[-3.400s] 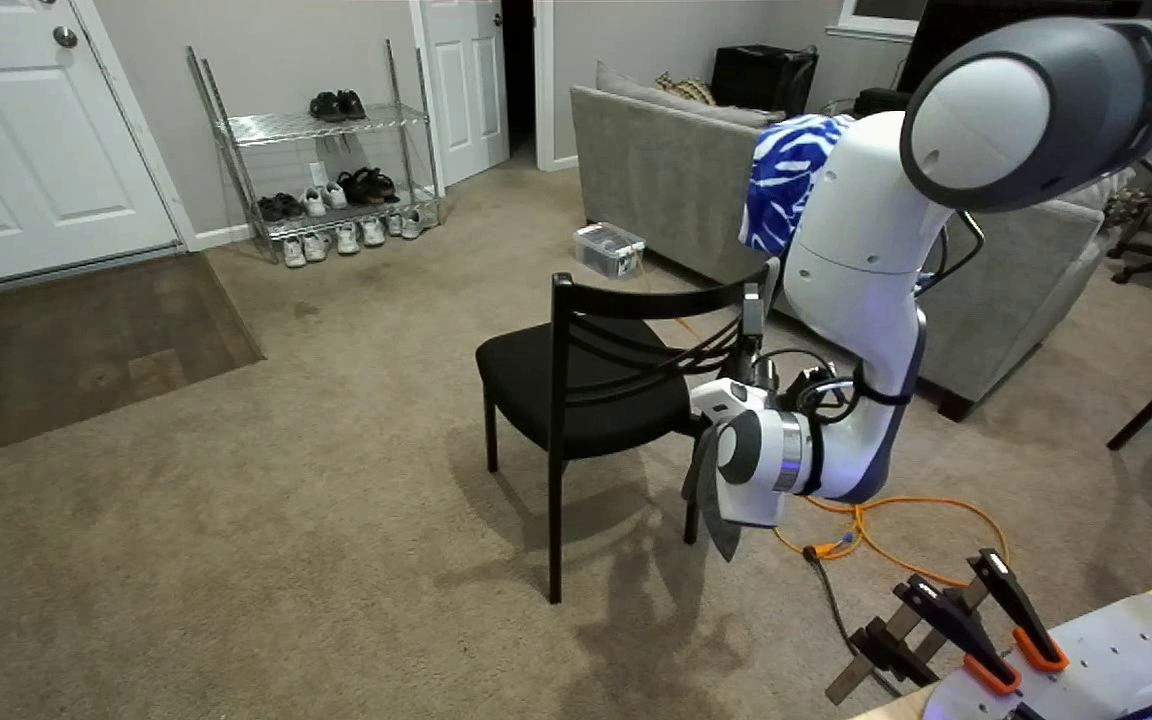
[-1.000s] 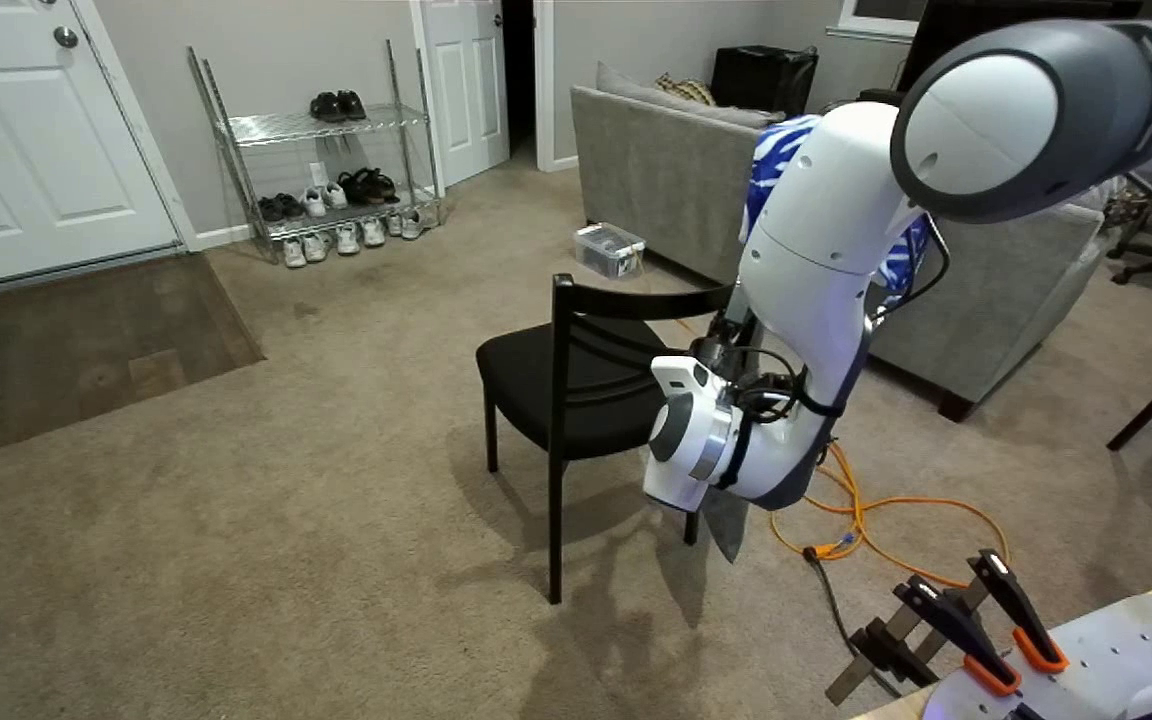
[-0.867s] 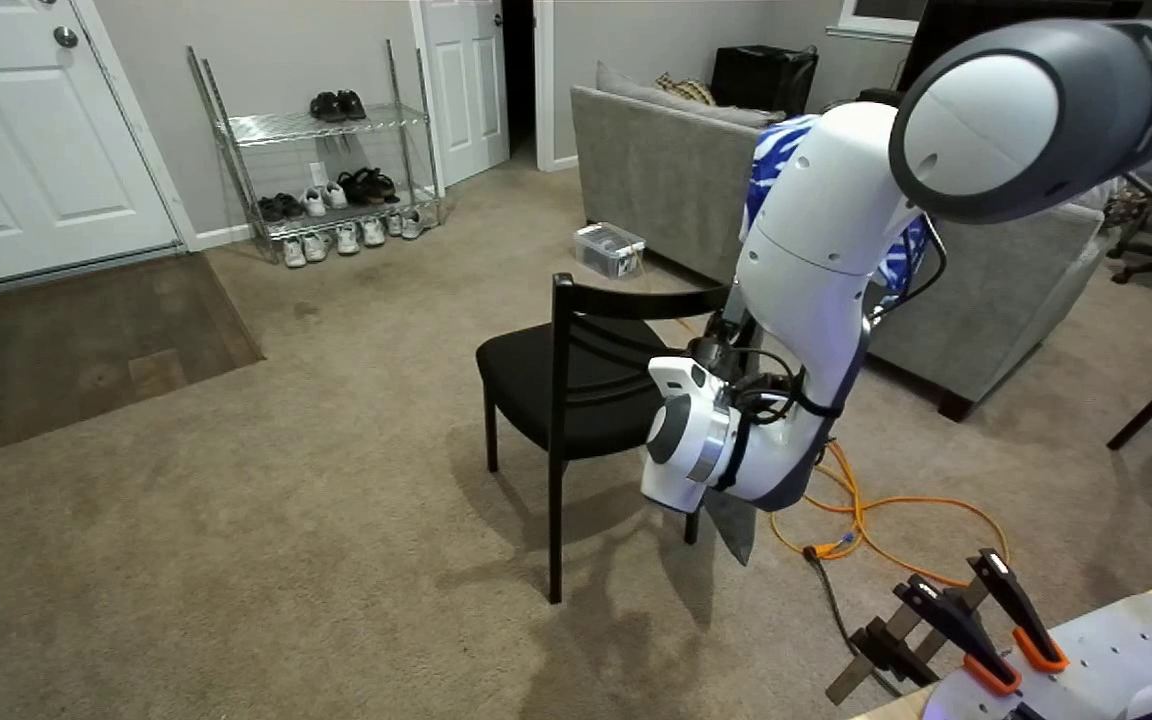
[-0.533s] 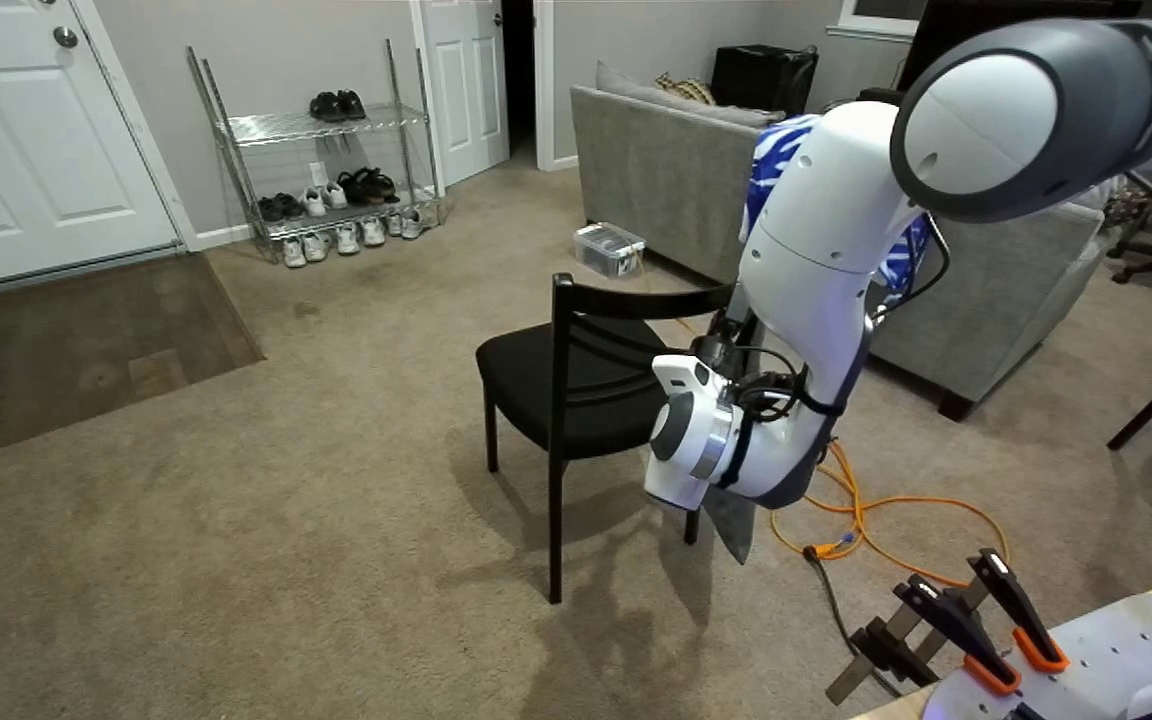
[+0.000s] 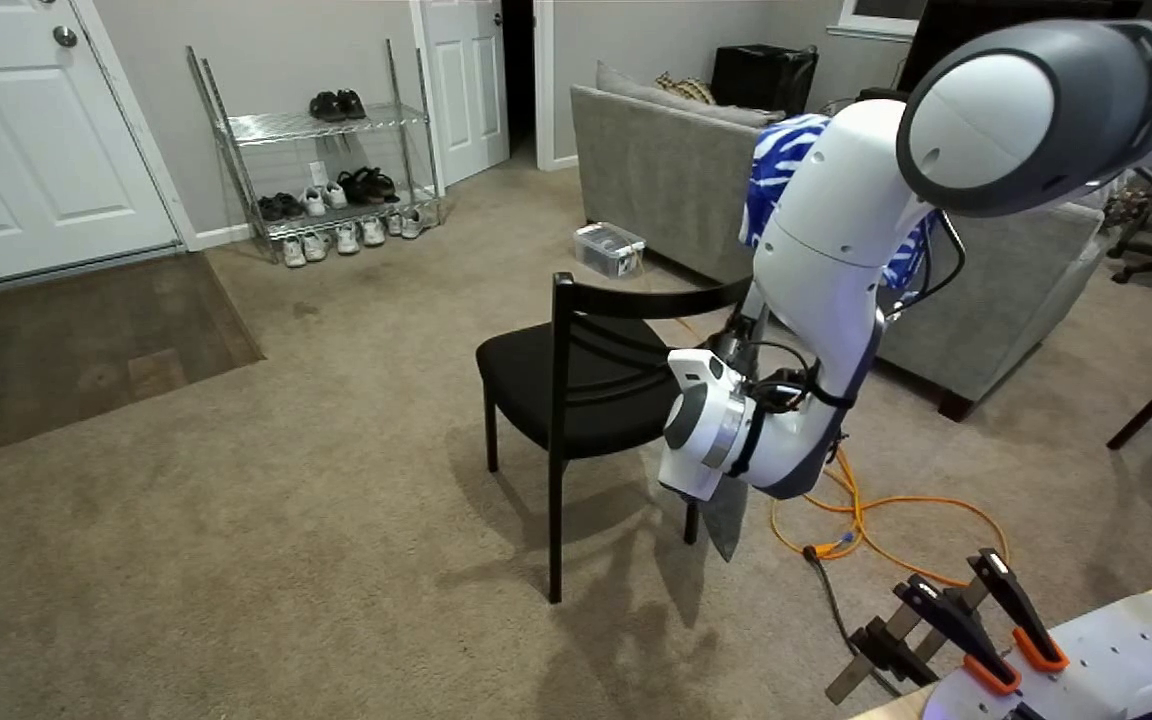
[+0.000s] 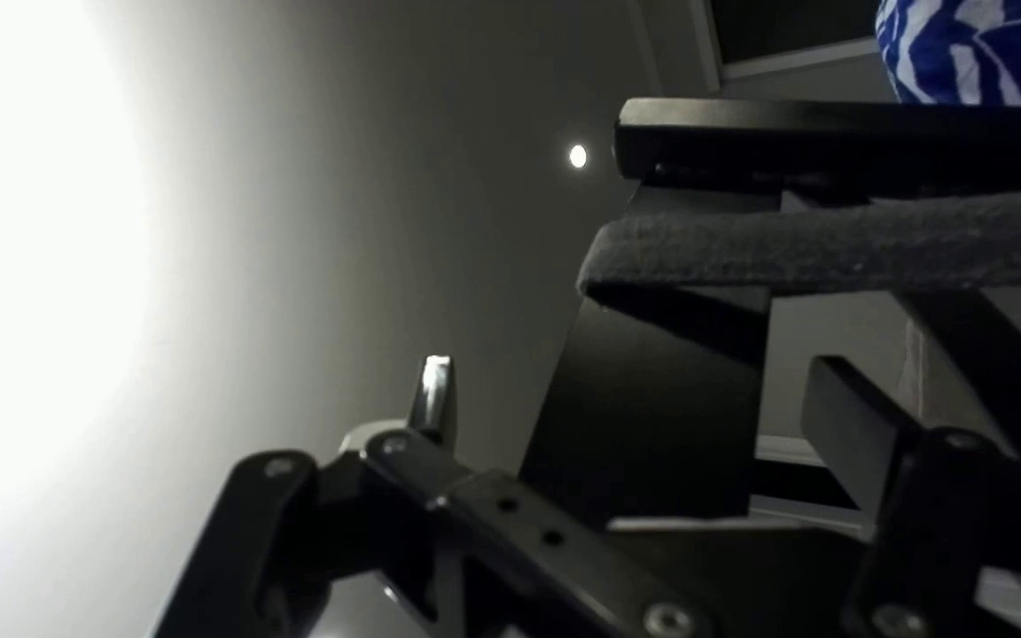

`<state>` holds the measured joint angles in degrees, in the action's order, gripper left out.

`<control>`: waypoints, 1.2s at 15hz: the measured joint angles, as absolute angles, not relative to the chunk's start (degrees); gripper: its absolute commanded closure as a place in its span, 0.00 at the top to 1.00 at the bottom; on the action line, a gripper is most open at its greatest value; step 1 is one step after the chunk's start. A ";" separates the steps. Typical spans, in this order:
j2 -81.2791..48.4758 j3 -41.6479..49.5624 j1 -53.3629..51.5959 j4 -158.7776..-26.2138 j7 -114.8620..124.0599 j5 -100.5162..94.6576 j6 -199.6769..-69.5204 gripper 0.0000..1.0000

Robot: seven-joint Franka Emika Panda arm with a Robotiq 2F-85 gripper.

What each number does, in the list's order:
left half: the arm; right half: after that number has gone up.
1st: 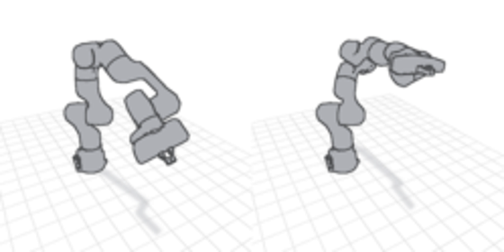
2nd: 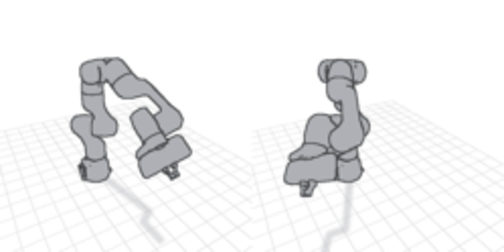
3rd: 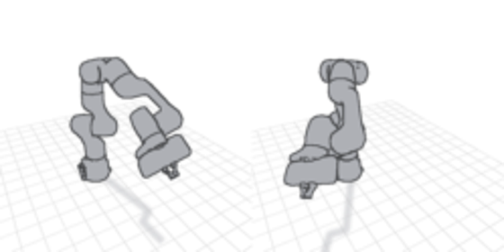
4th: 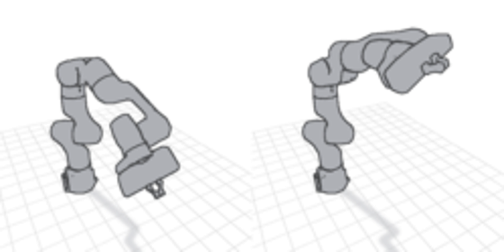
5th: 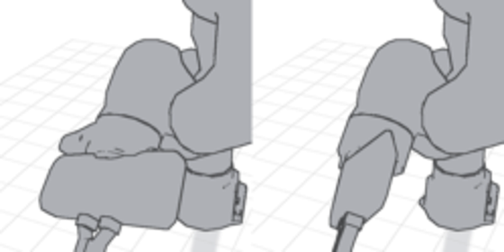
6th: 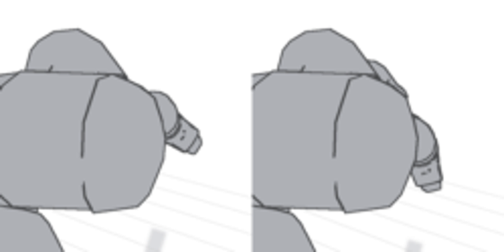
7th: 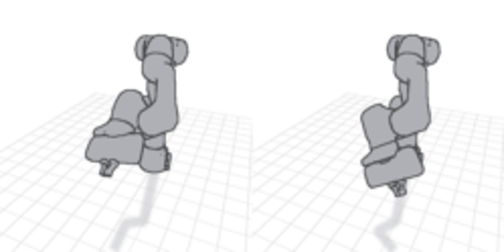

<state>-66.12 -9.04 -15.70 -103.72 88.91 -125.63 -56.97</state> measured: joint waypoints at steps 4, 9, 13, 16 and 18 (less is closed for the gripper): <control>-66.11 -8.99 -15.65 -103.69 88.91 -125.63 -56.96 1.00; -66.04 -9.02 -15.48 -103.73 89.00 -125.64 -57.02 1.00; -65.58 -9.65 -14.86 -104.03 89.13 -125.63 -57.57 1.00; -64.58 -10.18 -14.25 -104.85 89.13 -125.63 -58.90 1.00; -63.13 -10.81 -13.58 -106.09 89.13 -125.60 -60.89 1.00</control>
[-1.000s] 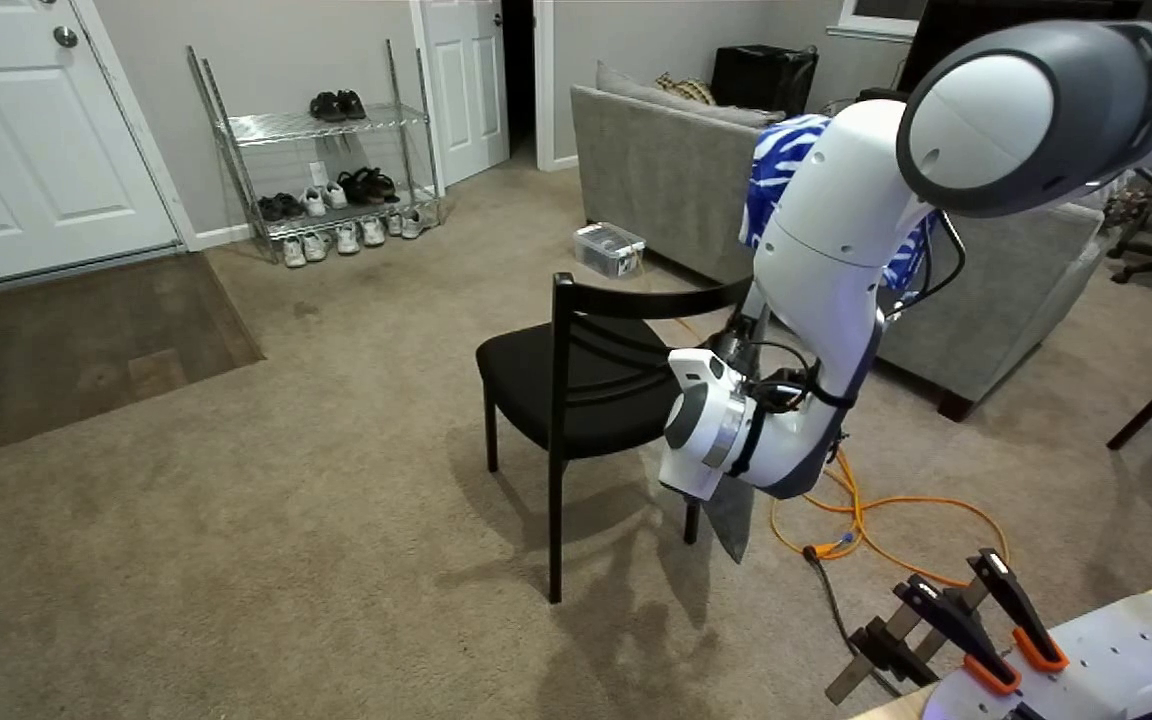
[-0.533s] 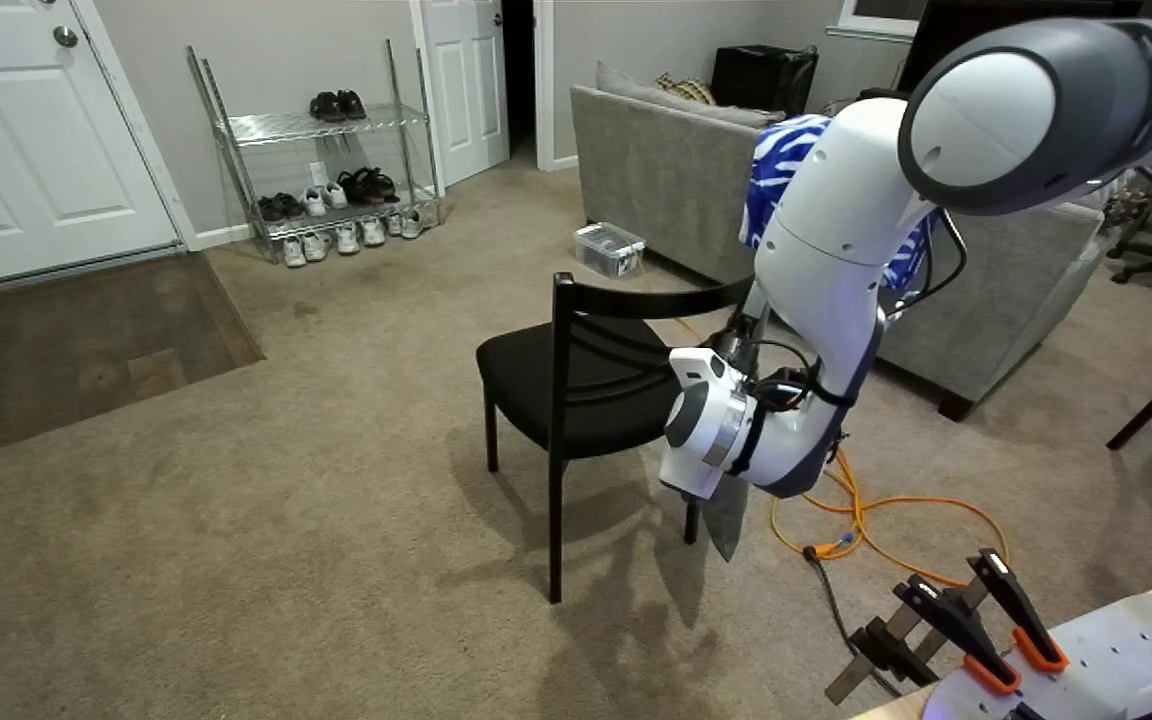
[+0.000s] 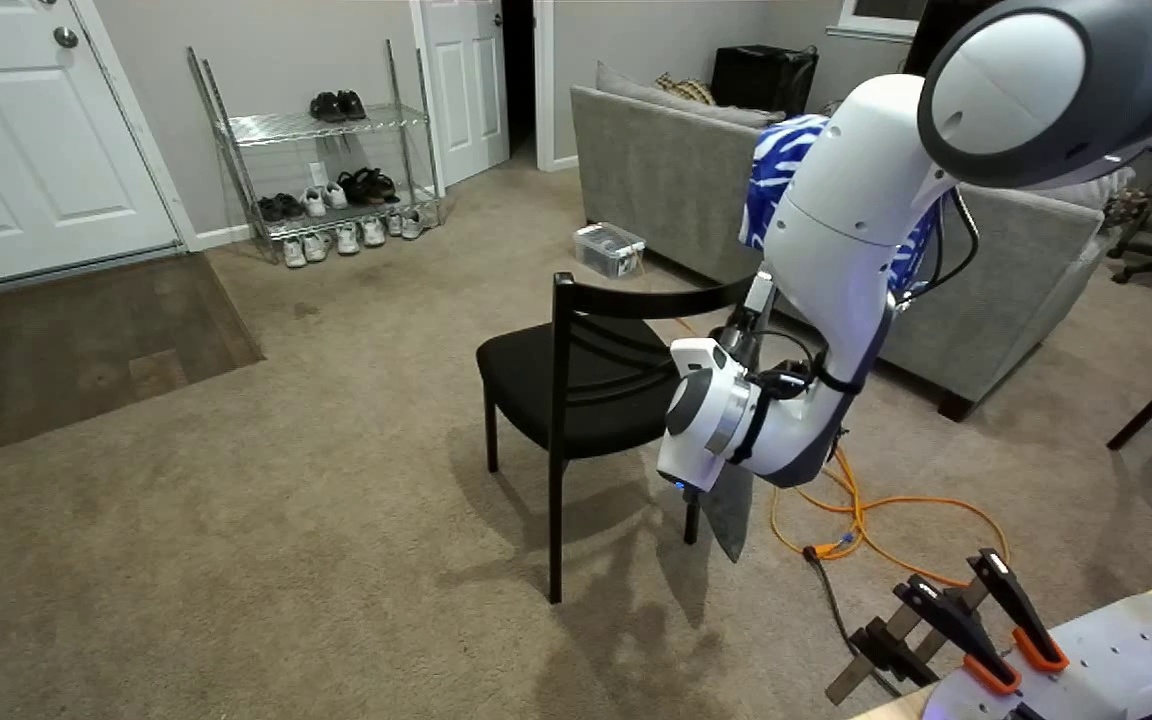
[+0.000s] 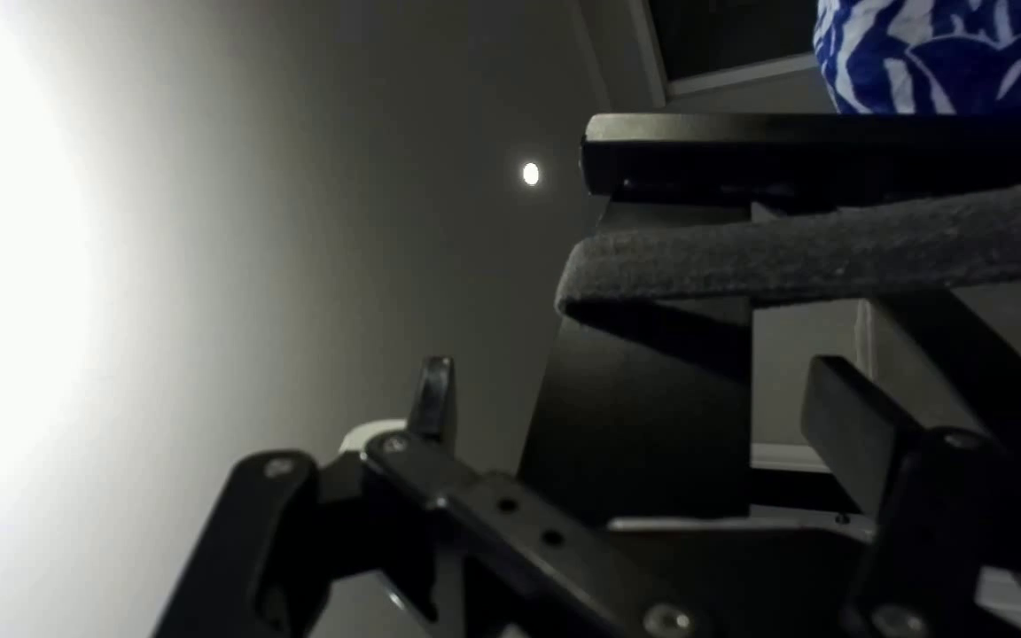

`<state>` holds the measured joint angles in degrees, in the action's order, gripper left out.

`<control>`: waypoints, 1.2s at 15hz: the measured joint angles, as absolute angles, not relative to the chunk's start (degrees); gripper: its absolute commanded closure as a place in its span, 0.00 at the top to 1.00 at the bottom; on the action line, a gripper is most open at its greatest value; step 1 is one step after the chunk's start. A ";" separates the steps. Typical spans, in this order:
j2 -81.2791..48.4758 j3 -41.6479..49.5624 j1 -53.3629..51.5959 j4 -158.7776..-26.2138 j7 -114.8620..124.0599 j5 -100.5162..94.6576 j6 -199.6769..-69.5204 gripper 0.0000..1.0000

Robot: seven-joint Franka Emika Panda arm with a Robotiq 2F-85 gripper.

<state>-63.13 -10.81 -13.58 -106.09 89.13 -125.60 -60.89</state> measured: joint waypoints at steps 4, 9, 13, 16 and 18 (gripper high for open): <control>-59.99 -11.92 -12.21 -108.63 89.08 -125.40 -65.52 1.00; -57.73 -12.69 -11.38 -110.57 89.03 -124.48 -69.69 1.00; -57.26 -12.70 -10.71 -111.75 89.03 -123.99 -71.86 1.00; -56.64 -12.70 -10.22 -113.32 89.05 -123.68 -72.93 1.00; -56.60 -12.70 -9.66 -114.11 89.07 -123.46 -73.56 1.00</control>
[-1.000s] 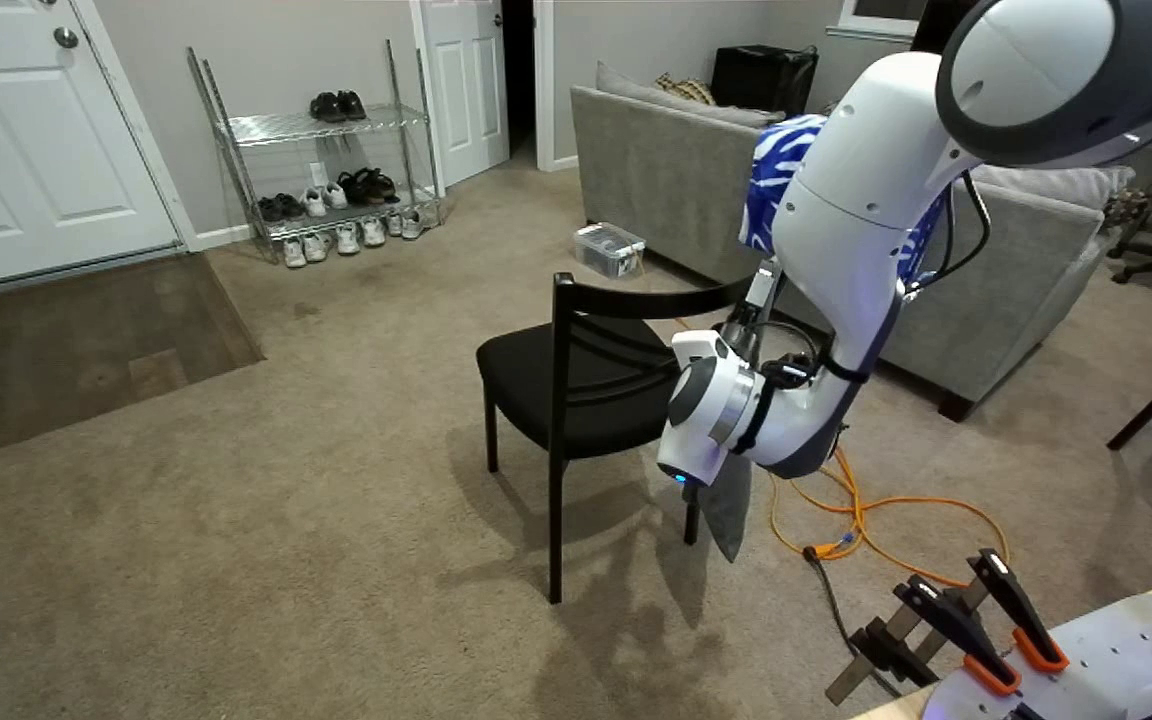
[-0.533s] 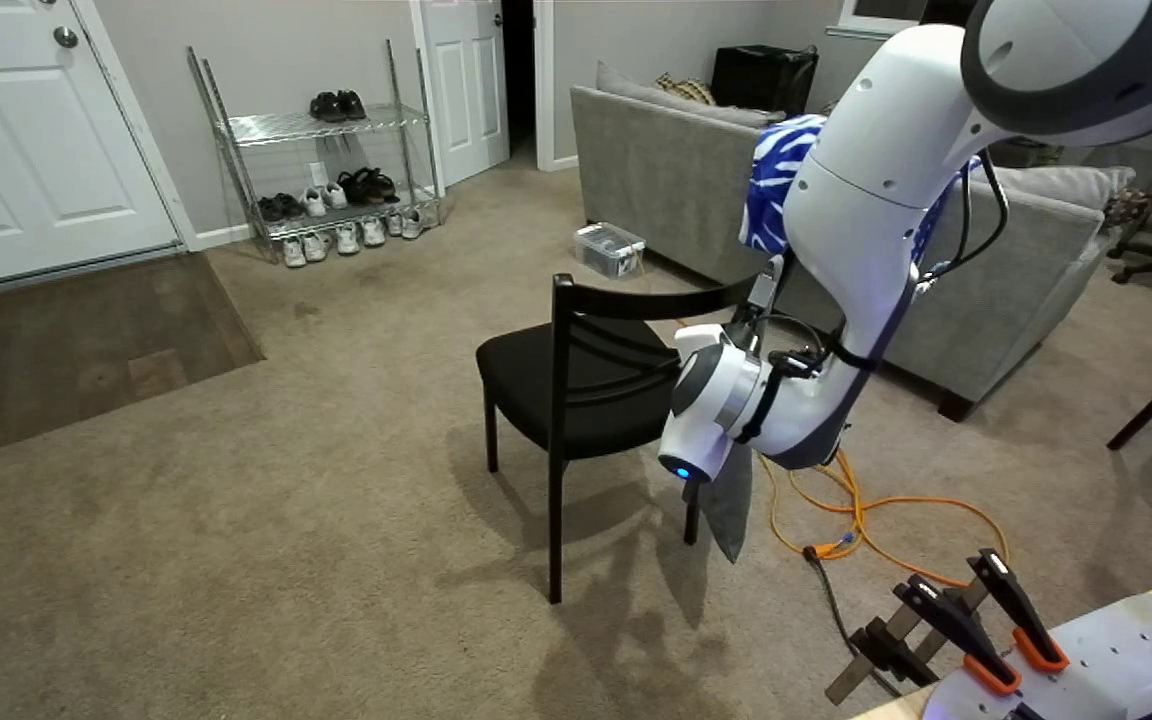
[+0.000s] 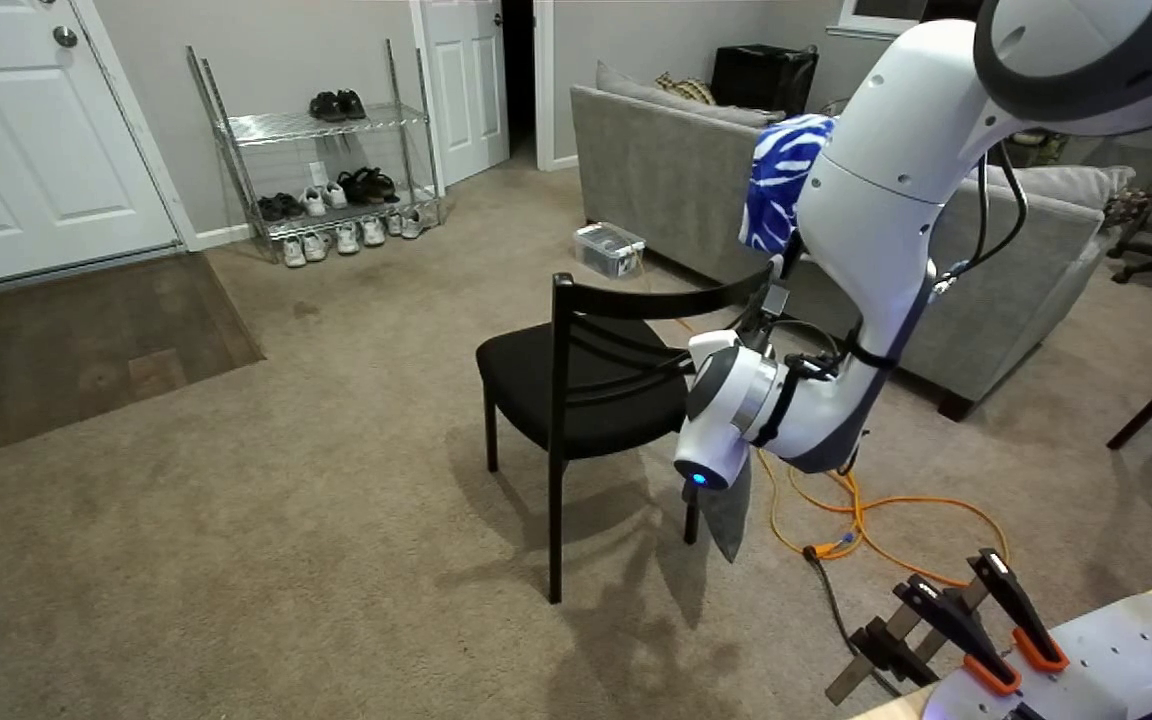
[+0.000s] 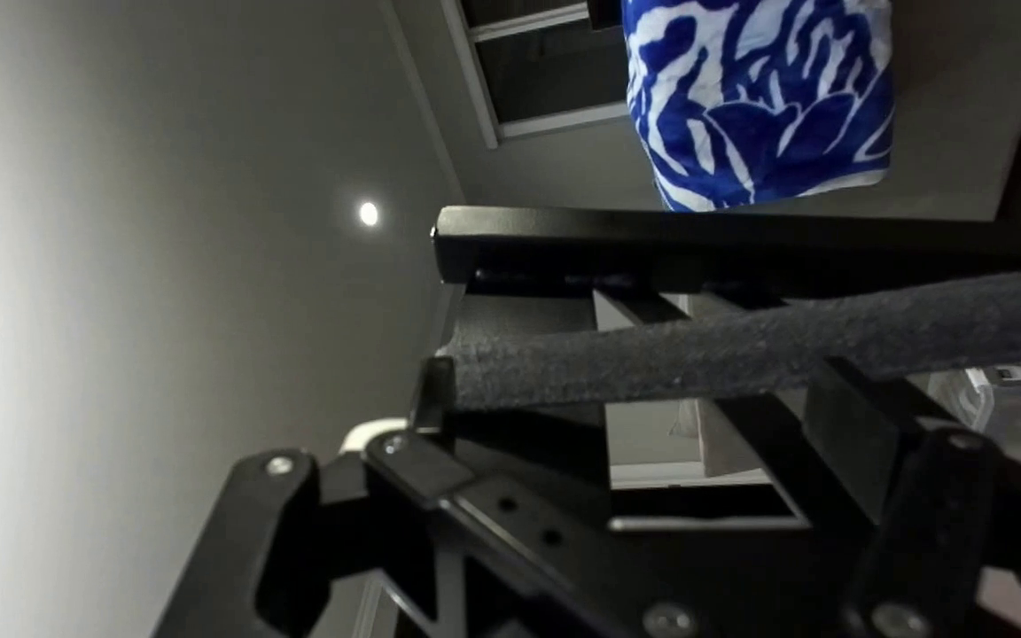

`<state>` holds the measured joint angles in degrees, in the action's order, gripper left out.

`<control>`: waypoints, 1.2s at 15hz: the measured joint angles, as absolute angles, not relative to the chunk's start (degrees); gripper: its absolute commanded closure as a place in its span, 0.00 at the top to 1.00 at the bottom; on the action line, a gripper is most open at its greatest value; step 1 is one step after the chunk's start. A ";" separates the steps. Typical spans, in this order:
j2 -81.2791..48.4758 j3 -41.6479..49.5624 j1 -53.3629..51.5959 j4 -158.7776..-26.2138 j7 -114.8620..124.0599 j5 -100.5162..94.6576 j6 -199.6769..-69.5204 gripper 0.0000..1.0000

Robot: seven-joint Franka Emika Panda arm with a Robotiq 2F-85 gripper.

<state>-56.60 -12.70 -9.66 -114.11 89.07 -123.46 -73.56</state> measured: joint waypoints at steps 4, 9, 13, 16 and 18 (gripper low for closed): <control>-56.57 -12.49 -9.23 -114.99 89.17 -123.62 -73.62 1.00; -56.55 -11.81 -9.61 -115.32 89.19 -125.83 -73.12 1.00; -56.54 -11.57 -9.99 -115.74 89.32 -127.09 -72.30 1.00; -56.54 -11.57 -10.01 -115.80 89.50 -127.34 -71.91 1.00; -56.51 -11.55 -10.01 -115.80 90.01 -127.40 -71.74 1.00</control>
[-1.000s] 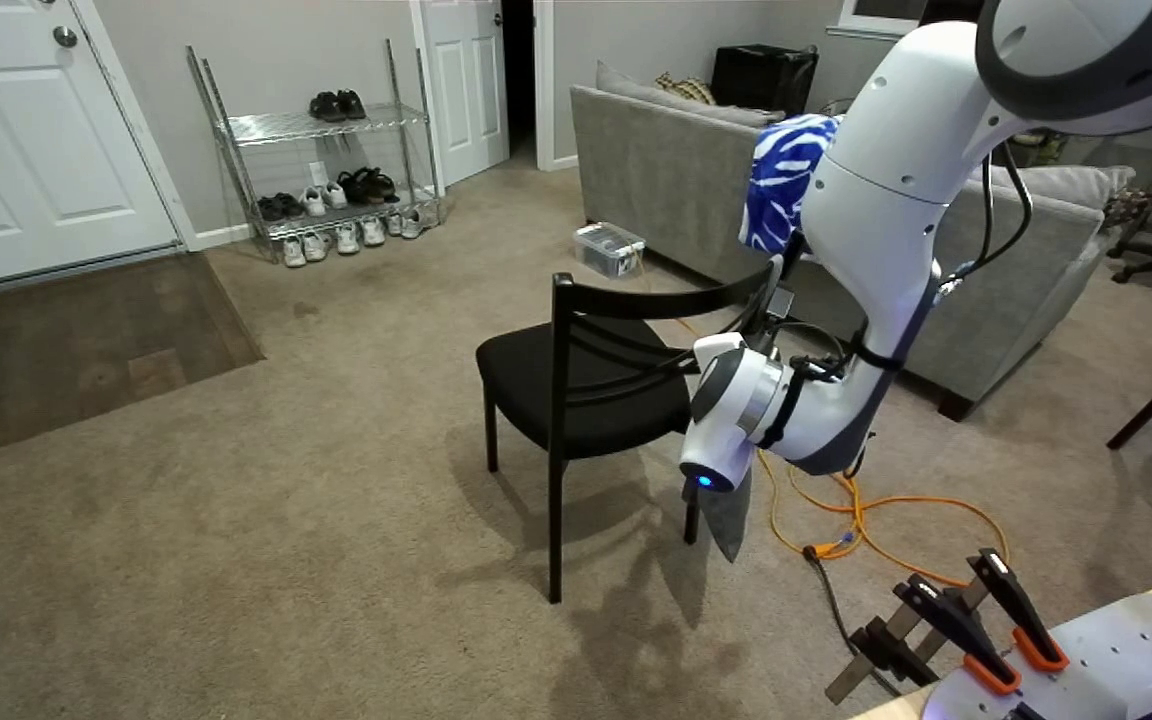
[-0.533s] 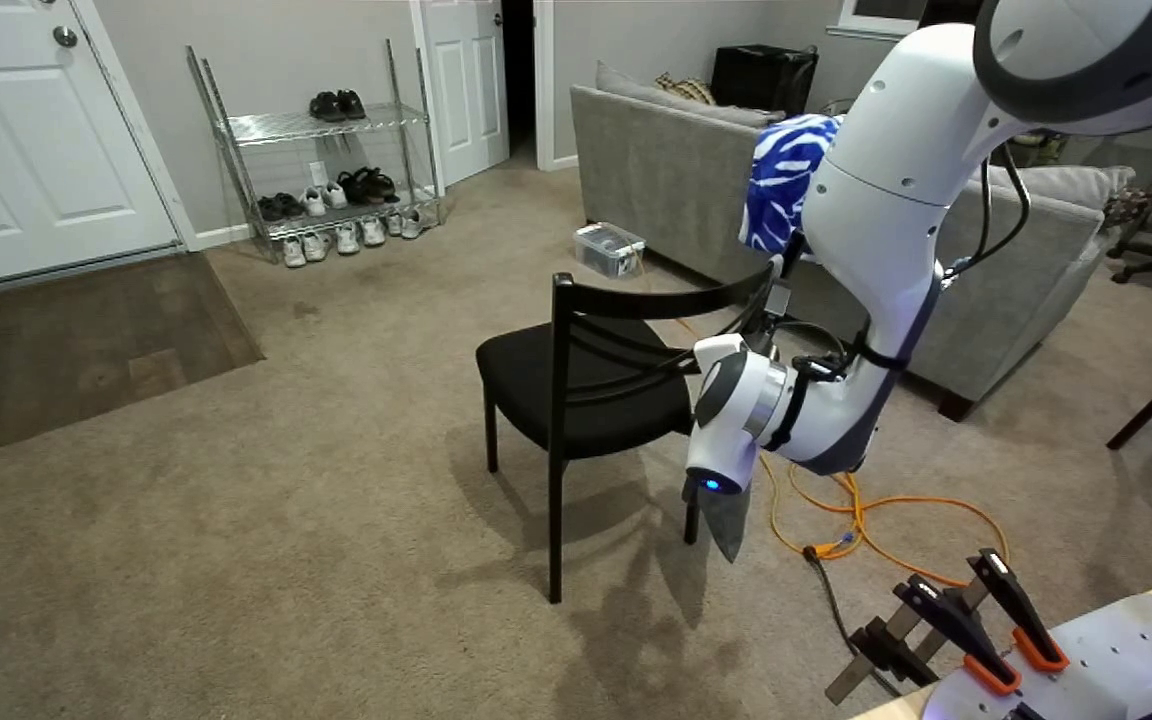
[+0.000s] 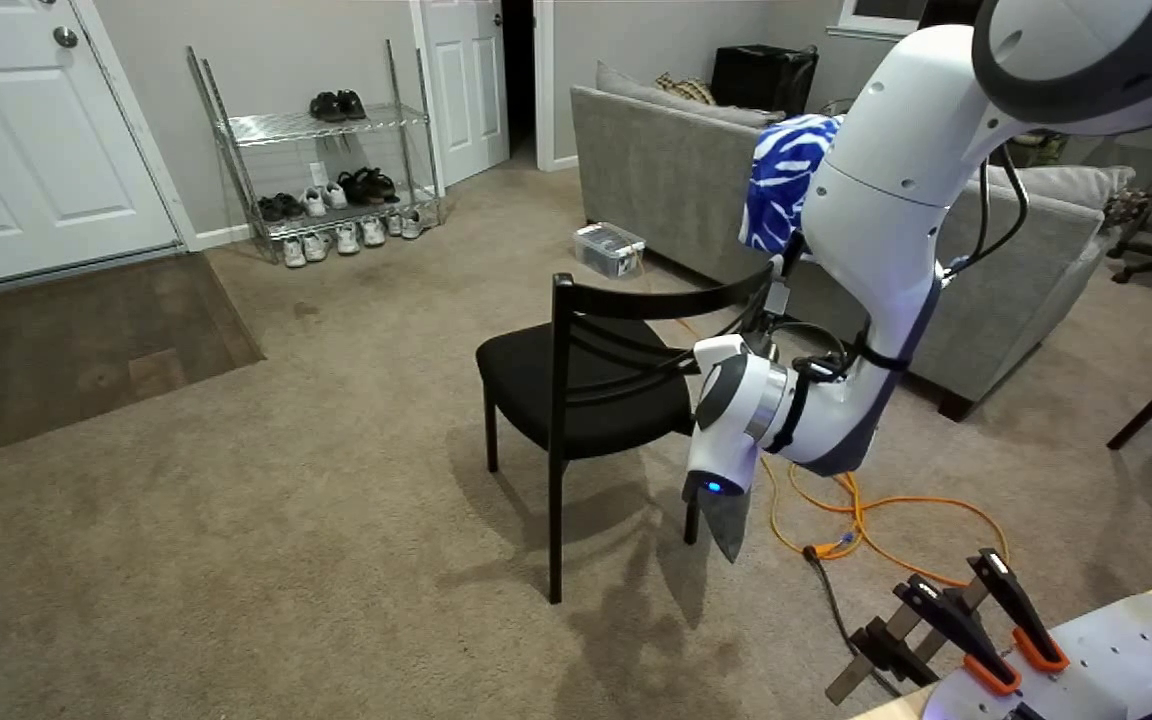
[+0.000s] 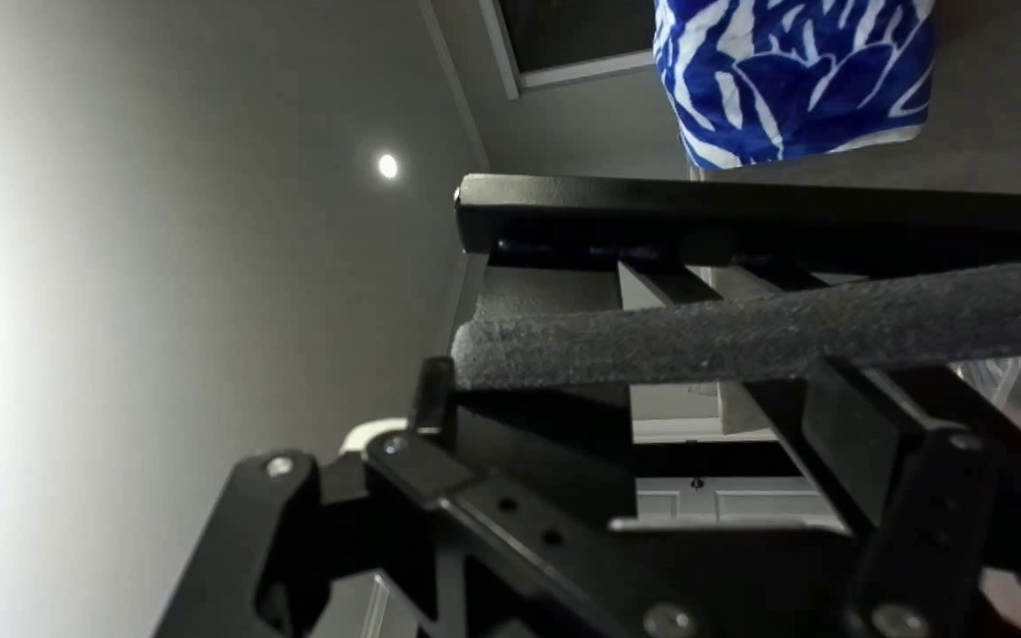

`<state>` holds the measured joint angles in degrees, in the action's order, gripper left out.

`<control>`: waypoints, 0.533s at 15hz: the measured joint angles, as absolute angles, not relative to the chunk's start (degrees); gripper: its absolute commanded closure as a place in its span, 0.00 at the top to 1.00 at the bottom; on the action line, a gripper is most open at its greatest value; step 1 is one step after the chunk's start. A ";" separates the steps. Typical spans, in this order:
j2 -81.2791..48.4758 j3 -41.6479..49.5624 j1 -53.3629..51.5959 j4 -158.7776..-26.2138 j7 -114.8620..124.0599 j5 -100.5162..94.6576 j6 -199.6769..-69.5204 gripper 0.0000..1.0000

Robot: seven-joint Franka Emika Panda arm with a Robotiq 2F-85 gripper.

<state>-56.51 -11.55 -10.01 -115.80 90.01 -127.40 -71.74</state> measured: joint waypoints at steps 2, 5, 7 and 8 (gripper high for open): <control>-56.38 -11.39 -9.95 -115.82 90.79 -127.40 -71.73 1.00; -56.08 -10.92 -9.84 -115.85 91.56 -127.40 -71.73 1.00; -55.90 -10.85 -9.69 -115.90 91.71 -127.40 -71.73 1.00; -55.82 -10.85 -9.63 -115.93 91.72 -127.40 -71.73 1.00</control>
<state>-55.82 -10.85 -9.63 -115.93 91.72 -127.40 -71.73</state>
